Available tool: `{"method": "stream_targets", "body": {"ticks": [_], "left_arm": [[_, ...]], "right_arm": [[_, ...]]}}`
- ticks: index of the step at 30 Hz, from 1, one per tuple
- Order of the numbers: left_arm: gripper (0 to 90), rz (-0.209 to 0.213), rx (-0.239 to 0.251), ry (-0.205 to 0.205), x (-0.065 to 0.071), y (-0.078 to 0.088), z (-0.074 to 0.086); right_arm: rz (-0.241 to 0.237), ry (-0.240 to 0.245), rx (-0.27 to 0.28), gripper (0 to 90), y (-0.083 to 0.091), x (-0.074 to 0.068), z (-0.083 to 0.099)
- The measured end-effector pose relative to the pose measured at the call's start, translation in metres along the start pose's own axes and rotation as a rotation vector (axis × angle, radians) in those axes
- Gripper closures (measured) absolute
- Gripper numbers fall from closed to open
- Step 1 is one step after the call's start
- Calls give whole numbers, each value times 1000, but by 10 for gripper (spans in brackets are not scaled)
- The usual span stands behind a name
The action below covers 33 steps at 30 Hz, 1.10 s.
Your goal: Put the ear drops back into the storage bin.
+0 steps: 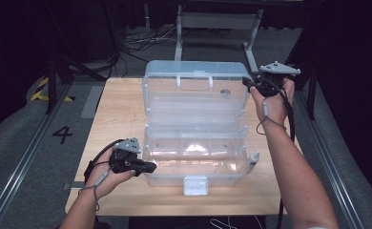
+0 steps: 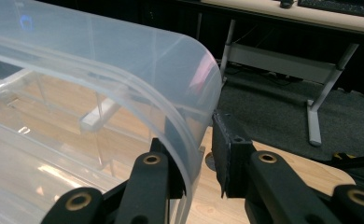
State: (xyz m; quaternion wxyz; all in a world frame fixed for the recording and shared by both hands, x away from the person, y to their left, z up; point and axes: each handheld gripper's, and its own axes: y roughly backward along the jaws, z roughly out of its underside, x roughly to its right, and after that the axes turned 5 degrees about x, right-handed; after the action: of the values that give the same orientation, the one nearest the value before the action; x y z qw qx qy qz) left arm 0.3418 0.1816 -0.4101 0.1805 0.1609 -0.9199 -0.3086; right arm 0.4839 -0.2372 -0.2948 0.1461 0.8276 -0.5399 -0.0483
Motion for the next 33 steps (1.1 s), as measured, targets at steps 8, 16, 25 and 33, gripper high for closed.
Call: {"method": "stream_targets", "body": {"ticks": [8,16,25,33], "left_arm": [[860,9,7,2,-1,0,1],[860,8,11,0,-1,0,1],[859,11,15,-2,-1,0,1],[857,11,22,-2,-1,0,2]], "right_arm": [[-1,-27,19,775,-6,3,2],[16,-37,55,787,-10,2,5],[40,-27,86,797,-13,0,9],[48,-3,112,800,-18,0,11]]}}
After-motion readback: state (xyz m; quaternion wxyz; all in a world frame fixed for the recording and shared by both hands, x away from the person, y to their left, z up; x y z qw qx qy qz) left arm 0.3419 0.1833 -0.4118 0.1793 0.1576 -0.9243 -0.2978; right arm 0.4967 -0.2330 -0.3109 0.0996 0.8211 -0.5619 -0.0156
